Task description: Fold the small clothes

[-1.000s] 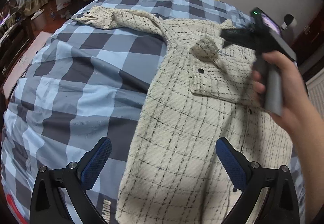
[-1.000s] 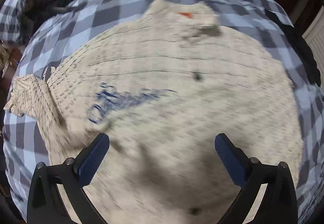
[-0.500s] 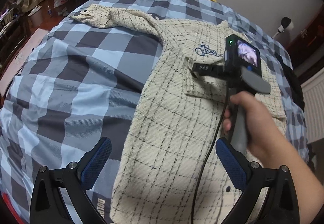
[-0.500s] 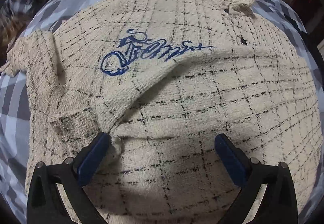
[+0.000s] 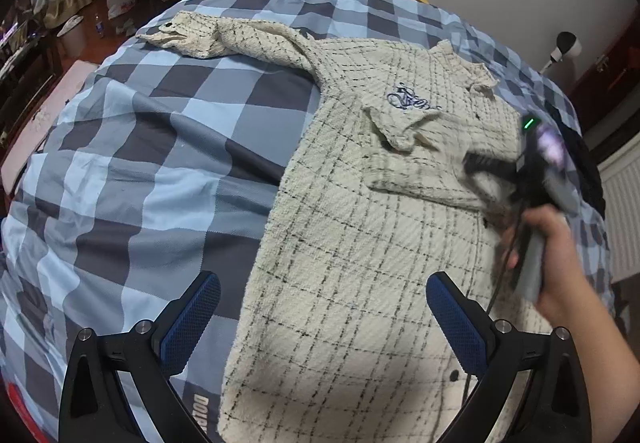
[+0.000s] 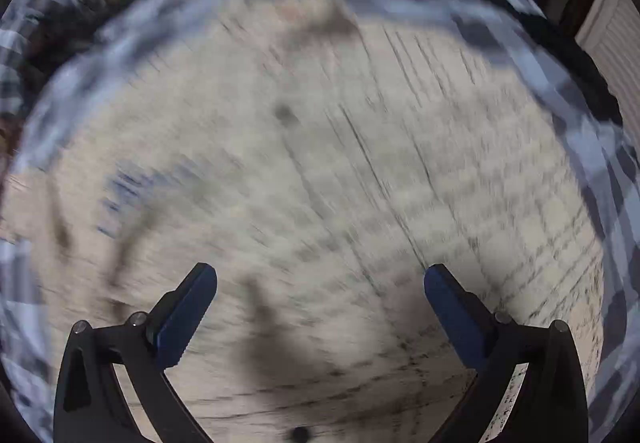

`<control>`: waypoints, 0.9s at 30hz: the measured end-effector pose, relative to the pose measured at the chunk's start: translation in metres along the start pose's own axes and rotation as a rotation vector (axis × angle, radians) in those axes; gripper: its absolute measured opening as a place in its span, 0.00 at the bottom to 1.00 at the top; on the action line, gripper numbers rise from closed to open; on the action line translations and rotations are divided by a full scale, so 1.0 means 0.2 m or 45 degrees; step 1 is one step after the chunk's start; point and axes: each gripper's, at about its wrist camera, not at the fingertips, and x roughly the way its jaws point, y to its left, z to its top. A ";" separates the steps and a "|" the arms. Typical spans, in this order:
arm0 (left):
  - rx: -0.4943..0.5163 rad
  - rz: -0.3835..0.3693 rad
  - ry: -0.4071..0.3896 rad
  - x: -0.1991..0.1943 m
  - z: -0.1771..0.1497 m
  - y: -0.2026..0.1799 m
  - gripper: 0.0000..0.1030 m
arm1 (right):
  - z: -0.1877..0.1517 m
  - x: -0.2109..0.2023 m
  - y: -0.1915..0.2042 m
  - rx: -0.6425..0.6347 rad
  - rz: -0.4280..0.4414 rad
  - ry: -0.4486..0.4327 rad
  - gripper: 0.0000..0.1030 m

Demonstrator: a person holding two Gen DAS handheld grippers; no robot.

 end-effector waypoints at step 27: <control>0.110 0.233 -0.048 0.02 0.45 0.36 1.00 | -0.85 -0.62 -0.14 -0.125 0.348 -0.037 0.98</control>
